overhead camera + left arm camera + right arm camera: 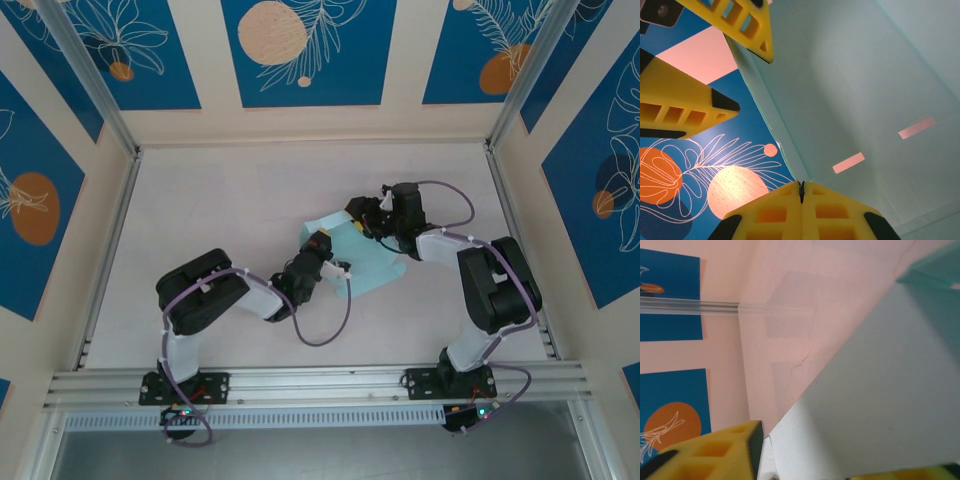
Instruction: Fold the paper box
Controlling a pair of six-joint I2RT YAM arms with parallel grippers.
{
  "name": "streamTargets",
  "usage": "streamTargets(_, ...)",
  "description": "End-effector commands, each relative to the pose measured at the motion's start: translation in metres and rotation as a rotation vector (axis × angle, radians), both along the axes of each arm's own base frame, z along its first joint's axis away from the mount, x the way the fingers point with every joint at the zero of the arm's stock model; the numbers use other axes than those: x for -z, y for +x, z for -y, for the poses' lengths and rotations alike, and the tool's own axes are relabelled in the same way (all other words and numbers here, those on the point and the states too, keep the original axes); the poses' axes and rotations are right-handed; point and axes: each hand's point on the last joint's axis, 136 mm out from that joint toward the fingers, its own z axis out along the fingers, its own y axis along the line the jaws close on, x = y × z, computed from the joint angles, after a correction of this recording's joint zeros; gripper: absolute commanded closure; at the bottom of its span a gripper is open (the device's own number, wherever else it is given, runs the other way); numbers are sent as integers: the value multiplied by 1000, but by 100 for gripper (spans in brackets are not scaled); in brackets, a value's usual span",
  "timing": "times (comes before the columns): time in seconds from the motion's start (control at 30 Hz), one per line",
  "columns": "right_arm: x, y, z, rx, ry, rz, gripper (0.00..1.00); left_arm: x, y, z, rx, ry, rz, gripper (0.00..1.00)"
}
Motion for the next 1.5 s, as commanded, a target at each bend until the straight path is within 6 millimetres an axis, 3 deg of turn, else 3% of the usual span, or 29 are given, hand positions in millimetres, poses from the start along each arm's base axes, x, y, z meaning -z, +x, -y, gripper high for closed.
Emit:
streamTargets(0.0, 1, 1, -6, -10, 38, 26, 67, 14, -3, 0, 17, -16, -43, 96)
streamTargets(0.17, 10, 3, -4, 1, 25, 25, 90, 4, -9, -1, 11, -100, -84, 67)
streamTargets(0.3, 15, 5, -6, 0, 33, 28, 95, -6, -18, 0, 11, -171, -125, 51)
streamTargets(0.37, 16, 5, -7, 0, 35, 37, 96, -23, -25, 4, 9, -273, -130, 47)
streamTargets(0.43, 18, 5, -6, 1, 33, 49, 98, -47, -37, 6, 7, -439, -184, 44)
streamTargets(0.53, 17, 4, -7, -4, 41, 73, 98, -91, -61, 0, -3, -835, -430, 42)
streamTargets(0.6, 17, 3, -8, -7, 43, 83, 98, -125, -71, -21, -12, -1212, -610, 39)
streamTargets(0.7, 16, 4, -9, -7, 43, 93, 98, -149, -74, -59, -101, -1708, -848, 35)
streamTargets(0.8, 14, 5, -12, -13, 43, 100, 98, -134, -72, -81, -279, -2048, -1063, 31)
streamTargets(0.9, 15, 4, -13, -22, 37, 97, 98, -110, -71, -74, -390, -2249, -1312, 31)
streamTargets(1.07, 15, 1, -14, -28, 34, 105, 98, -91, -66, -46, -440, -2363, -1554, 20)
streamTargets(1.33, 18, 1, -17, -34, 33, 103, 98, -69, -60, -27, -504, -2470, -1670, 22)
streamTargets(1.47, 17, 1, -18, -36, 32, 107, 98, -63, -60, -21, -549, -2491, -1702, 28)
